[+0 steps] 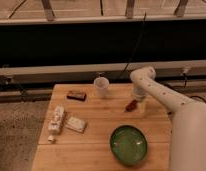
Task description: Place the pepper in the ceramic bowl
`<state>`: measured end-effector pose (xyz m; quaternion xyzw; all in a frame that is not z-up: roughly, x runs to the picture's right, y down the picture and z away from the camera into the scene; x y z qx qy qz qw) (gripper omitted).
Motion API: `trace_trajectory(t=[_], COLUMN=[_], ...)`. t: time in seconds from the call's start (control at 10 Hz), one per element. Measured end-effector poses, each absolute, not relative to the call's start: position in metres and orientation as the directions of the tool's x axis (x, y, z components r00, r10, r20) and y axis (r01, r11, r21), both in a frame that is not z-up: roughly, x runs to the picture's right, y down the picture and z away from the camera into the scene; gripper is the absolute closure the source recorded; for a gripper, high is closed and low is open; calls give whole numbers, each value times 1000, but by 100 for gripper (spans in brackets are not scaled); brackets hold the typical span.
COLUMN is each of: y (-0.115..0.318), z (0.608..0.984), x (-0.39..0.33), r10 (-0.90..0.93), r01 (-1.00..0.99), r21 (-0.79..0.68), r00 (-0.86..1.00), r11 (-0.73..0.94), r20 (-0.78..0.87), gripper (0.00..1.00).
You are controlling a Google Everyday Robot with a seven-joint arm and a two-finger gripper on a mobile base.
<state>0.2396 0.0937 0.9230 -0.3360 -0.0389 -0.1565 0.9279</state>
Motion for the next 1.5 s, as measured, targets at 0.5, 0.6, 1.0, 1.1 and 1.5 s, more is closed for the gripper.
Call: trace_trajectory(t=[0.5,0.6,1.0,1.1,1.5], y=[101,103,96,97,94], z=[930,930,919,918,907], x=[242,241,242,242,242], r10=[-223,-221,-237,-239,-251], r01=[316,319,331,333,346], r21=[-631,-630,-626,-627,-624], r00=[948,947,943,943,938], r11=[709,707,706,704,701], r20=[226,232,232,232,239], gripper=[72,82,100,100,100])
